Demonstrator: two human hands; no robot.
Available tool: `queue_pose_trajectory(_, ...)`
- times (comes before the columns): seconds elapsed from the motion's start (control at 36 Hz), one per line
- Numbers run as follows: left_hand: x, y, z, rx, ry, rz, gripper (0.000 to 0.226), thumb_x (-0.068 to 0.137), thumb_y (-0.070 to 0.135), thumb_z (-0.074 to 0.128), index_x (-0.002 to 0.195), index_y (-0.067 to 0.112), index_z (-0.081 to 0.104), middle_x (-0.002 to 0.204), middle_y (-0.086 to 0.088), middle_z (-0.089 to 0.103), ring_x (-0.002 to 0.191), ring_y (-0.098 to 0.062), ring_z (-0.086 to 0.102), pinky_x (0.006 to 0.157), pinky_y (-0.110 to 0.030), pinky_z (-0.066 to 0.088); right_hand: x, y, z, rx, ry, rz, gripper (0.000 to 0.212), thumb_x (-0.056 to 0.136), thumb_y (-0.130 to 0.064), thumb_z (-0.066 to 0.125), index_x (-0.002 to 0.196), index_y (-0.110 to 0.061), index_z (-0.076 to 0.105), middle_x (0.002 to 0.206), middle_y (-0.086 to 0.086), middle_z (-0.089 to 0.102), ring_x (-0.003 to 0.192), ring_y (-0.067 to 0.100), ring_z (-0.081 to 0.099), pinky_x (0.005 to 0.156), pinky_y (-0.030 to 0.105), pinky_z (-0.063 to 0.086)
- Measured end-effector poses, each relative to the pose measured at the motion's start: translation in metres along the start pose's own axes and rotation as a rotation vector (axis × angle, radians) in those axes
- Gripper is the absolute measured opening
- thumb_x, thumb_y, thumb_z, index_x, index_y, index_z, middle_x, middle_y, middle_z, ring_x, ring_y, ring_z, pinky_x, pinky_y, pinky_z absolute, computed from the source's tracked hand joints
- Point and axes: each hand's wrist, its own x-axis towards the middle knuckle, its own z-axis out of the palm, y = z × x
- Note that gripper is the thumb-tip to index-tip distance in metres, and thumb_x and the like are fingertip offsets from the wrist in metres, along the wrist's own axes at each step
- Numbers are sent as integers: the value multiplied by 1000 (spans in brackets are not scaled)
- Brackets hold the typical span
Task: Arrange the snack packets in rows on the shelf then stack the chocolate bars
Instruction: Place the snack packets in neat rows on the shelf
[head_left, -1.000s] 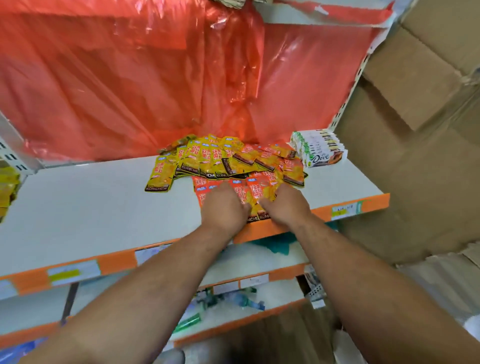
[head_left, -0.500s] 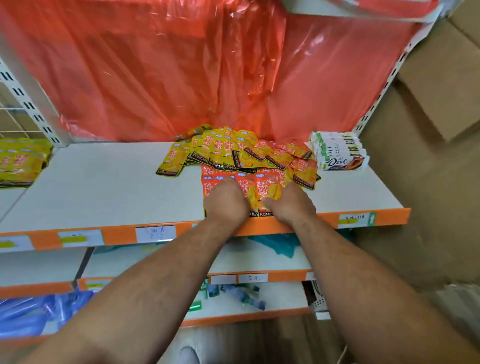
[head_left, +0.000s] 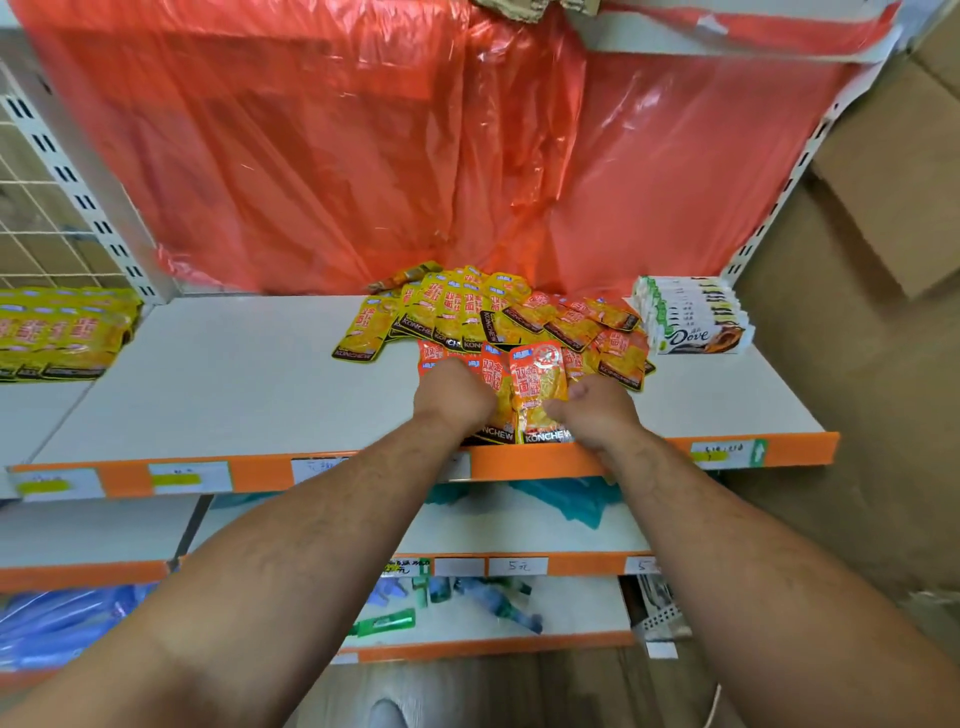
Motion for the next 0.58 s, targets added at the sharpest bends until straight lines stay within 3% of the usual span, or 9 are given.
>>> queue_pose_trajectory(0.08,1,-1,-12,-55,41,-20,18,91,17,56,96,4,69,101,-13,69,96,-31,63,69,-28,40,1,-3,-1,193,-14,21,20,84,-18,77,80,-12,58,81,5,53,82,23,51,78,46,50)
queue_pose_trajectory(0.17,1,-7,-24,-126,70,-61,17,88,18,62,93,4,71,97,-13,71,91,-30,65,70,-29,48,-1,-9,-1,311,-61,17,29,87,-17,76,111,-5,64,103,5,56,95,22,53,70,31,45)
queue_pose_trajectory(0.22,3,-14,-31,-195,76,-99,15,85,17,67,88,3,70,94,-14,72,92,-32,67,76,-36,56,-2,-13,2,352,-84,-7,39,86,-19,78,120,-8,64,107,2,60,95,21,58,61,26,42)
queue_pose_trajectory(0.33,-3,-28,-48,-324,61,-126,14,83,12,74,74,9,64,89,-9,69,83,-25,64,73,-31,50,-12,-27,12,419,-153,-47,12,87,-12,76,87,-17,65,80,-8,62,70,12,58,56,26,44)
queue_pose_trajectory(0.44,-11,-44,-66,-464,47,-140,19,84,5,70,73,16,59,82,-6,62,71,-20,56,64,-26,49,-22,-46,27,423,-198,-84,14,87,-15,76,90,-14,63,86,2,64,66,15,55,55,27,44)
queue_pose_trajectory(0.58,-16,-67,-93,-544,85,-155,27,82,1,71,63,16,59,65,1,58,52,-12,45,40,-17,31,-36,-77,51,399,-223,-136,22,86,-13,77,77,-20,58,80,0,62,68,14,52,66,34,44)
